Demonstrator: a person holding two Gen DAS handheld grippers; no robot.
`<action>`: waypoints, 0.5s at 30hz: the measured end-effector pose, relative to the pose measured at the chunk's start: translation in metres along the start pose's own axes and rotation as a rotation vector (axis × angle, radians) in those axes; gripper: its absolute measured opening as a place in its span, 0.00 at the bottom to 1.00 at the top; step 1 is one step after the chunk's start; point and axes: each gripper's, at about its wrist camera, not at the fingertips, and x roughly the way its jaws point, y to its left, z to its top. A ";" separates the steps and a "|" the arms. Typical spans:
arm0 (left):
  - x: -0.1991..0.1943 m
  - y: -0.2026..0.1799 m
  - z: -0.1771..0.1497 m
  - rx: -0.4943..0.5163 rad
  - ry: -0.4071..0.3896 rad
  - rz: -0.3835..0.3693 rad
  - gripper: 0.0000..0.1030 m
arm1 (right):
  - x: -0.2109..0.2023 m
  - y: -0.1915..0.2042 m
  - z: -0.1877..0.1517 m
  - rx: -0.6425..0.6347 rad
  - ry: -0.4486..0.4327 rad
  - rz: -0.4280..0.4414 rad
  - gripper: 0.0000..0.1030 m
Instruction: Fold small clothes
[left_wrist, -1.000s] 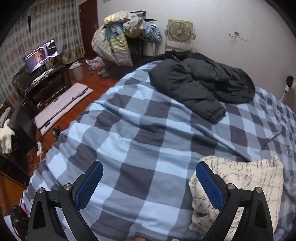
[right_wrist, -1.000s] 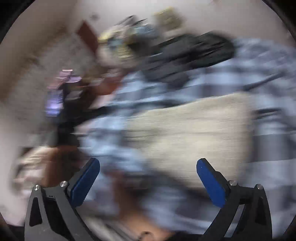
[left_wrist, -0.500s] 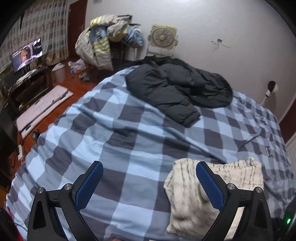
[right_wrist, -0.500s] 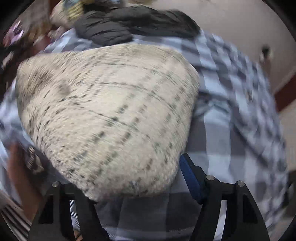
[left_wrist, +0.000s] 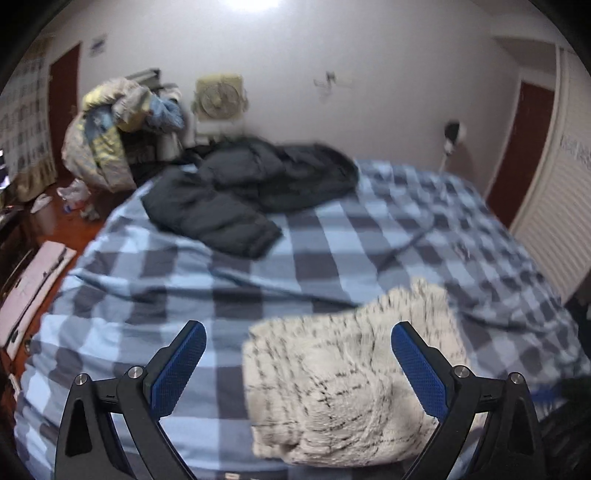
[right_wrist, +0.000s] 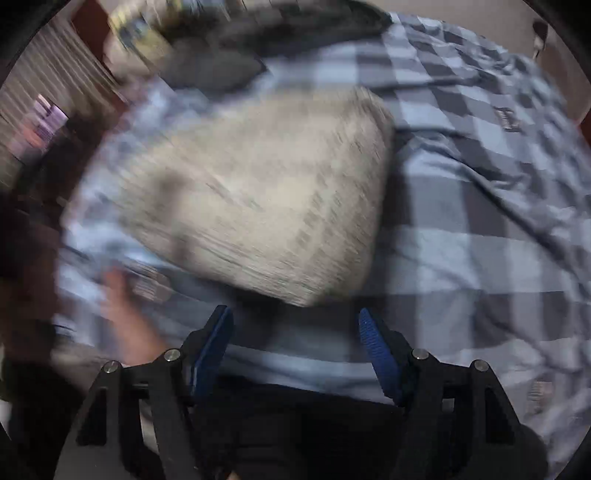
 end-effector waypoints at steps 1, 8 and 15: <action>0.016 -0.004 -0.003 0.015 0.059 0.005 0.99 | -0.008 -0.005 0.005 0.037 -0.045 0.034 0.72; 0.096 0.005 -0.038 0.018 0.303 0.106 1.00 | 0.056 -0.007 0.064 0.040 -0.003 -0.183 0.85; 0.116 0.016 -0.049 -0.031 0.307 0.030 1.00 | 0.100 -0.029 0.062 0.188 0.034 -0.089 0.99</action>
